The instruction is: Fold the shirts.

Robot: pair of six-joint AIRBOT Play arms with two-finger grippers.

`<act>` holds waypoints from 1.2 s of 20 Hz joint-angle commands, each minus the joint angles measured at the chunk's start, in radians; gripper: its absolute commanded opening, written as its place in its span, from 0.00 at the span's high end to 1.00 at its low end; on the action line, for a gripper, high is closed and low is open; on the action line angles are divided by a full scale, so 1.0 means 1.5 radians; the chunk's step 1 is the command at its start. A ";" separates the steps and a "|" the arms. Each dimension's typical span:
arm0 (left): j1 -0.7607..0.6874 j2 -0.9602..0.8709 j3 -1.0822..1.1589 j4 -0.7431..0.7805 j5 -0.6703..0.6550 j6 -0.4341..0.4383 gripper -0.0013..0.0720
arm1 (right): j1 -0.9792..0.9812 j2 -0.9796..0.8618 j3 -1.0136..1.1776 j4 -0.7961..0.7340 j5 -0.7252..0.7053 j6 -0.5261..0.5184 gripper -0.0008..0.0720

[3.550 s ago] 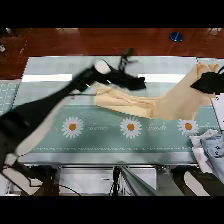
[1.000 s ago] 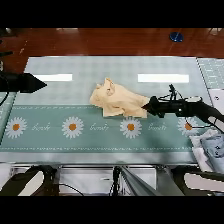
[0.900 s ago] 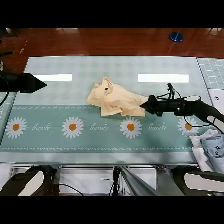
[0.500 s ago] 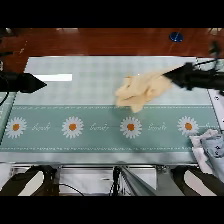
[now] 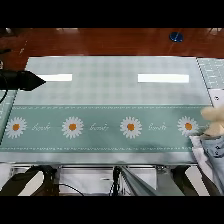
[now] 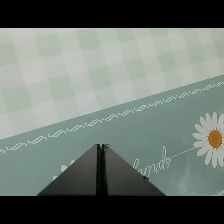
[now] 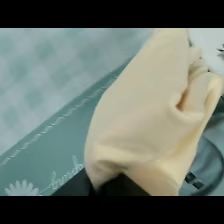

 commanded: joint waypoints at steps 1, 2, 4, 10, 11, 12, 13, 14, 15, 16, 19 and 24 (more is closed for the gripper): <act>0.001 -0.001 0.000 0.000 0.003 0.000 0.95 | -0.064 -0.006 0.016 -0.139 0.058 0.001 0.95; 0.001 -0.001 0.000 0.000 0.008 0.000 0.95 | -0.064 -0.008 0.014 -0.185 0.058 0.008 0.95; 0.001 -0.002 0.000 0.000 0.022 0.001 0.95 | -0.064 -0.005 0.001 -0.263 0.060 0.012 0.95; 0.002 -0.030 0.000 0.000 0.117 0.012 0.95 | -0.072 0.027 -0.156 -0.476 0.061 0.015 0.95; 0.002 -0.038 0.000 0.001 0.132 0.033 0.95 | -0.085 0.040 -0.208 -0.497 0.061 0.015 0.95; 0.004 -0.046 0.000 0.003 0.144 0.047 0.95 | -0.103 0.054 -0.271 -0.525 0.061 0.014 0.95; 0.007 -0.054 0.000 0.003 0.156 0.047 0.95 | -0.125 0.069 -0.331 -0.543 0.063 0.012 0.95; 0.012 -0.062 0.000 0.008 0.164 0.047 0.95 | -0.146 0.079 -0.385 -0.565 0.064 0.011 0.95; 0.020 -0.070 0.000 0.009 0.165 0.047 0.95 | -0.169 0.085 -0.436 -0.593 0.063 0.008 0.95; 0.029 -0.076 0.000 0.011 0.164 0.047 0.95 | -0.187 0.085 -0.475 -0.620 0.053 0.003 0.95; 0.064 -0.082 0.000 0.015 0.164 0.047 0.95 | -0.214 0.084 -0.562 -0.705 -0.018 -0.007 0.94; 0.097 -0.082 0.001 0.015 0.164 0.047 0.95 | -0.228 0.058 -0.576 -0.721 -0.193 0.008 0.94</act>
